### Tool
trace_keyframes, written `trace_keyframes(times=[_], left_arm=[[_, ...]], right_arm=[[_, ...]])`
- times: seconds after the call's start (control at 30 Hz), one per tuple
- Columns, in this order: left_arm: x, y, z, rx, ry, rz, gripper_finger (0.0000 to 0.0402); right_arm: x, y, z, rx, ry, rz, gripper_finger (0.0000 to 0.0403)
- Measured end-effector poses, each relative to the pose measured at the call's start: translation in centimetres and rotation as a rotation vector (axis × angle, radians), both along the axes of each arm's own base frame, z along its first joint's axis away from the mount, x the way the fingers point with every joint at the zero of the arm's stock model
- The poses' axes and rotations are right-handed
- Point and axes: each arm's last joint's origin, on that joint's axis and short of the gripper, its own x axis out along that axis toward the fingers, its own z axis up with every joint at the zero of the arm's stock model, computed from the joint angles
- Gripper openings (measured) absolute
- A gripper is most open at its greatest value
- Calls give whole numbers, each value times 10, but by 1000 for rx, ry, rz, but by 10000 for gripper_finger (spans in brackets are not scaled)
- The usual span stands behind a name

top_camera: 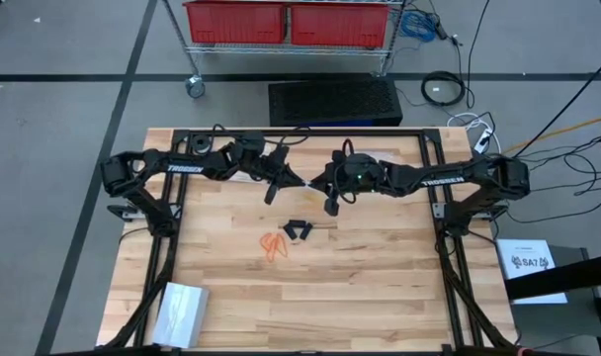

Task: Sort rubber bands
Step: Close the middle transparent zip bag

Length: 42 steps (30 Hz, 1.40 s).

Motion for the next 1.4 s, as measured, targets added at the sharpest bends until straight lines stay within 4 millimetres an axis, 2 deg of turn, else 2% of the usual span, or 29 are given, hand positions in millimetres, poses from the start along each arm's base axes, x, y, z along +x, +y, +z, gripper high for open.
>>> trace_keyframes(times=[0.2, 0.37, 0.93, 1.4], left_arm=[[0, 0, -1, -4, 8, 0, 0], [0, 0, -1, -3, 7, 1, 0], [0, 0, -1, -2, 5, 3, 0], [0, 0, -1, -2, 4, 3, 0]], right_arm=[[-7, 1, 15, -14, -57, -8, 90], [-5, 2, 14, -8, -58, 28, 119], [-2, -5, 7, -31, -32, 46, 75], [-2, -6, 7, -20, -34, 67, 73]])
